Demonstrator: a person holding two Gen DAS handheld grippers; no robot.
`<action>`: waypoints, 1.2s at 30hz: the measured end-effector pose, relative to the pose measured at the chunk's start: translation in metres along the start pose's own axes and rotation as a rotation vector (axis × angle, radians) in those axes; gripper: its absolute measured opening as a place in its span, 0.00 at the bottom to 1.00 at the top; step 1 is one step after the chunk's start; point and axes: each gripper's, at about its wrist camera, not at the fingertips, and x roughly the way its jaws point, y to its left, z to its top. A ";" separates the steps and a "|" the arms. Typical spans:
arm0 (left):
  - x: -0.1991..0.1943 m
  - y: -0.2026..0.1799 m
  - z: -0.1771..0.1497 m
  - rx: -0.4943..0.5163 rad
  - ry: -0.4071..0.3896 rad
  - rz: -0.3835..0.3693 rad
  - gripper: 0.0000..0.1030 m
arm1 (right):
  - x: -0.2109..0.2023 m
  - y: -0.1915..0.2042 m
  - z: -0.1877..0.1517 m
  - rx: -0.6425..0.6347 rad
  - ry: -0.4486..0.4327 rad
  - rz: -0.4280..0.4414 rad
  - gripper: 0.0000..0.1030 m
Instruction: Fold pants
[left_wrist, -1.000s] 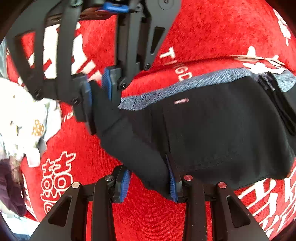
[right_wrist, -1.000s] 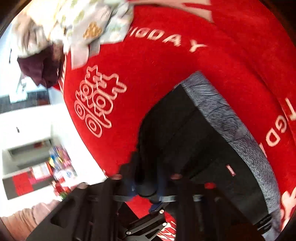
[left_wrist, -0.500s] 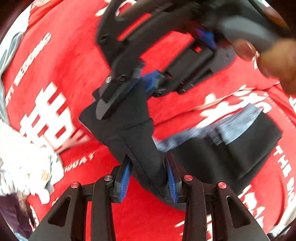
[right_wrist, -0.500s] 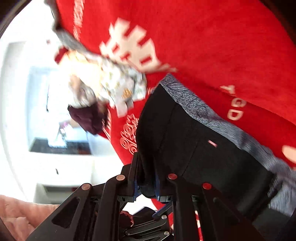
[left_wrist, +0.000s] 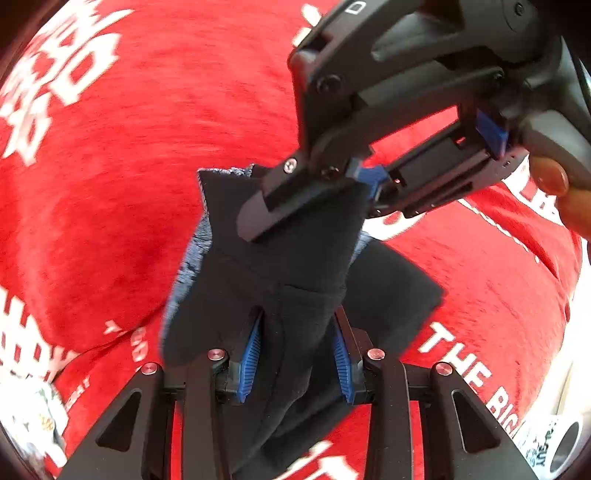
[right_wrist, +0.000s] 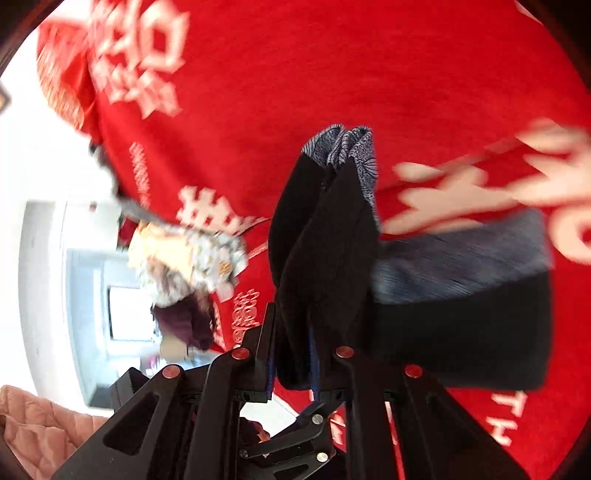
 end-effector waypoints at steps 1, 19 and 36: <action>0.006 -0.012 0.001 0.016 0.010 -0.008 0.36 | -0.007 -0.016 -0.003 0.027 -0.013 -0.001 0.15; 0.035 -0.044 -0.007 0.070 0.150 -0.111 0.54 | -0.020 -0.139 -0.027 0.191 -0.033 -0.165 0.26; 0.119 0.173 -0.049 -0.583 0.359 0.008 0.73 | 0.030 -0.062 -0.003 -0.119 -0.012 -0.549 0.29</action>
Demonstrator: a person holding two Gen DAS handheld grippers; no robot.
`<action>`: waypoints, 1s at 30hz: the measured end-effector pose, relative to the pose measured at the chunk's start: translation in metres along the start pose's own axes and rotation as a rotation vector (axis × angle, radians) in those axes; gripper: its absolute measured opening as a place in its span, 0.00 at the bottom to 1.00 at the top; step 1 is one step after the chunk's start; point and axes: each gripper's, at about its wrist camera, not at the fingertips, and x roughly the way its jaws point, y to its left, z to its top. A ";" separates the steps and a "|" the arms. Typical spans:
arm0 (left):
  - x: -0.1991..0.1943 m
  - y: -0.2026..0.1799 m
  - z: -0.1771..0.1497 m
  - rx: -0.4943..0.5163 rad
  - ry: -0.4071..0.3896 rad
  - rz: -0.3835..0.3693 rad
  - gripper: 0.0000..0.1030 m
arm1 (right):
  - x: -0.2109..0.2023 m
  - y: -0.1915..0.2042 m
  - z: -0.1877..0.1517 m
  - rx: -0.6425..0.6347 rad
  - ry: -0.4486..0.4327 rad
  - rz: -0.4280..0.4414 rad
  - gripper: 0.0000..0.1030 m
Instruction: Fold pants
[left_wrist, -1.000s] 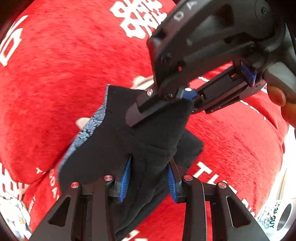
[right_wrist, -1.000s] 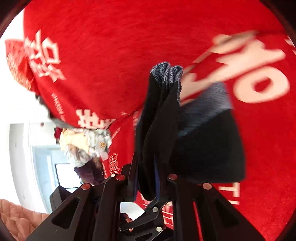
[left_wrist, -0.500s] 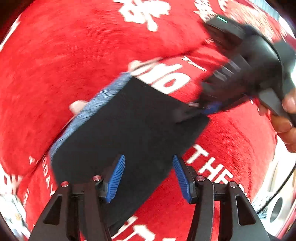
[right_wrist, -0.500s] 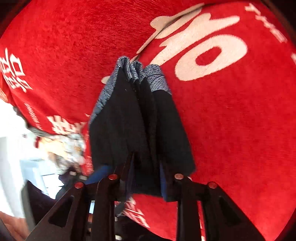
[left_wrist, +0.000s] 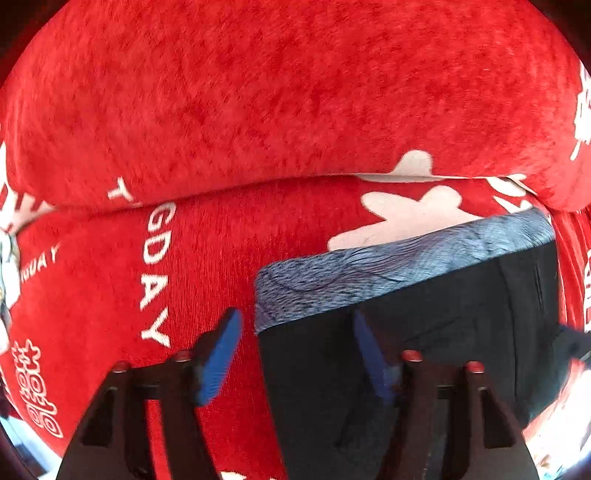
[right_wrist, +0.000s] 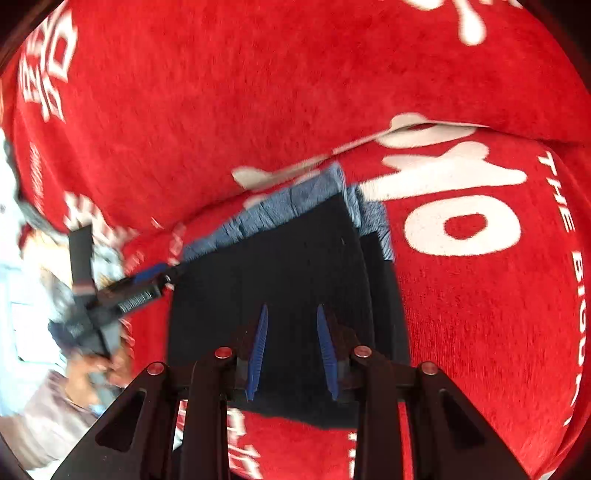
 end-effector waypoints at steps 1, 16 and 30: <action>-0.002 0.003 -0.004 -0.016 0.000 -0.024 0.75 | 0.008 -0.001 -0.005 -0.017 0.011 -0.037 0.26; -0.036 -0.014 -0.039 0.066 0.046 0.039 0.75 | 0.006 0.002 -0.023 0.044 -0.032 -0.083 0.27; -0.040 -0.020 -0.051 0.088 0.060 0.076 0.75 | -0.001 0.017 -0.027 0.040 -0.011 -0.117 0.44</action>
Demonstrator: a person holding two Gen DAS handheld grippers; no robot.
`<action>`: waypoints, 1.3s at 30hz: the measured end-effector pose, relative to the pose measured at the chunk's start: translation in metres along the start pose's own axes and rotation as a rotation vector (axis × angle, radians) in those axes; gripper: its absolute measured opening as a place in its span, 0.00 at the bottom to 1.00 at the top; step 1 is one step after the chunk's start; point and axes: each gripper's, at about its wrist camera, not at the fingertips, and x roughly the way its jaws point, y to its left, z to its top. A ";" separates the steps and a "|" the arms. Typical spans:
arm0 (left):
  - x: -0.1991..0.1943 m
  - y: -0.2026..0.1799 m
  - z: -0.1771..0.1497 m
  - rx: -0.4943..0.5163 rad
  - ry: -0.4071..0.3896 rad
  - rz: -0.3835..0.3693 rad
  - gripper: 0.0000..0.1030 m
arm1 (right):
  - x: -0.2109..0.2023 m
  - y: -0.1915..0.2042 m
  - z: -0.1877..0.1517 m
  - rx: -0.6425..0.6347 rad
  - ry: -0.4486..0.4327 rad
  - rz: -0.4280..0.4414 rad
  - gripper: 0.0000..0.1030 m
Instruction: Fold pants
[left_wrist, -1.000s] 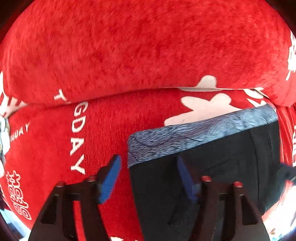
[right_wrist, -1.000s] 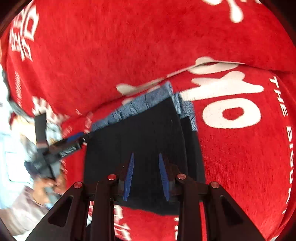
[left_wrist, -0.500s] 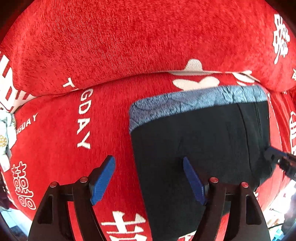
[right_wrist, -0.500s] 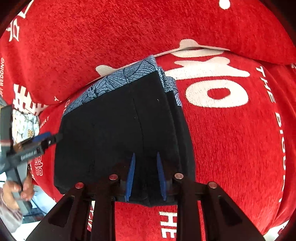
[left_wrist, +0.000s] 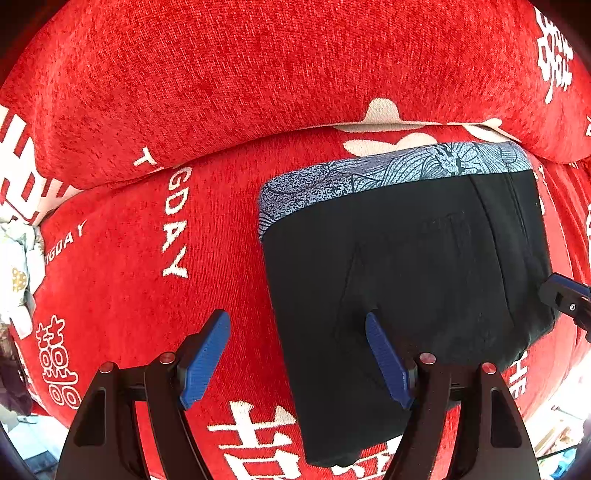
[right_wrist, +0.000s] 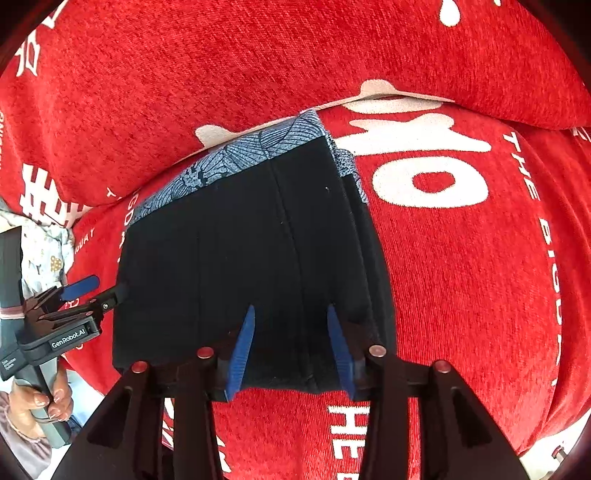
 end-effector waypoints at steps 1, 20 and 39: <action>0.000 0.000 0.000 0.003 0.000 0.002 0.75 | 0.000 0.000 0.000 0.002 0.001 0.001 0.45; -0.002 -0.009 0.000 0.025 -0.003 0.054 0.87 | -0.002 -0.002 -0.001 0.004 0.003 0.008 0.46; 0.001 0.006 -0.001 -0.032 0.030 -0.039 1.00 | -0.024 -0.021 -0.001 -0.006 -0.011 0.010 0.76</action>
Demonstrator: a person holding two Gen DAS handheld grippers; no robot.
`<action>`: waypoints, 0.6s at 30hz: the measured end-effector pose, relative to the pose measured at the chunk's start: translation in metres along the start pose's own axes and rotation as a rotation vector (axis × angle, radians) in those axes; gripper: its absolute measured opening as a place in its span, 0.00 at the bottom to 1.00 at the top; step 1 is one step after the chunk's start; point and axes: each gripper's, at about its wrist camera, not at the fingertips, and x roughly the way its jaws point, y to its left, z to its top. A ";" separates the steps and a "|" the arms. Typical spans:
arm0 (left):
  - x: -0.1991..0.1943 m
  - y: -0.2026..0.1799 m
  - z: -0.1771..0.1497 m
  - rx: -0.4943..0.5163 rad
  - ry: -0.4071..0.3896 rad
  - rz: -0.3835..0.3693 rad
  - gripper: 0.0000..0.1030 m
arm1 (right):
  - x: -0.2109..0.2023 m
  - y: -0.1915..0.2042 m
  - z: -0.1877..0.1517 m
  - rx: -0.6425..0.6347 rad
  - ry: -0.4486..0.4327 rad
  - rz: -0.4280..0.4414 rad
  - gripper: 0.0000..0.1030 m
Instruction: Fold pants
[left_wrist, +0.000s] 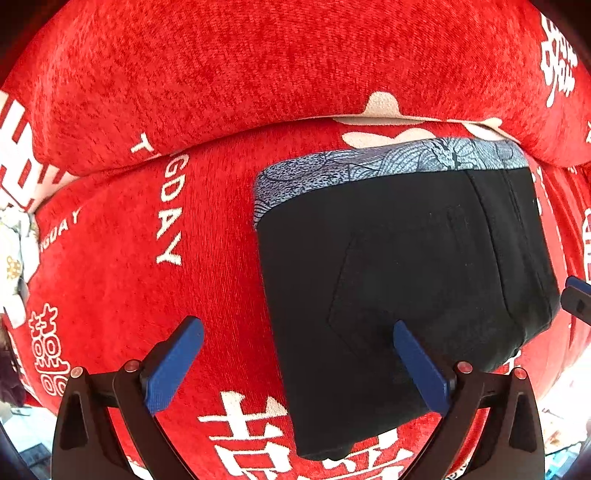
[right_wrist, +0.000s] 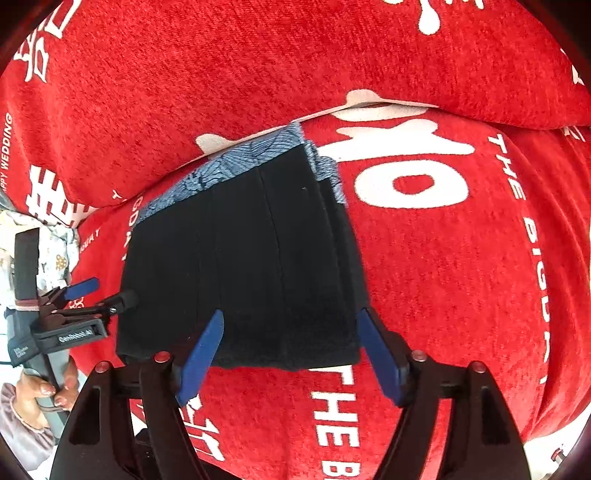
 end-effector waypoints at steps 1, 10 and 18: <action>0.001 0.004 0.001 -0.010 0.003 -0.017 1.00 | 0.000 -0.002 0.001 0.002 0.001 0.000 0.77; 0.010 0.034 0.006 -0.067 0.043 -0.158 1.00 | 0.010 -0.018 0.010 0.024 0.040 0.035 0.79; 0.034 0.063 0.006 -0.167 0.085 -0.370 1.00 | 0.029 -0.041 0.024 0.046 0.090 0.137 0.79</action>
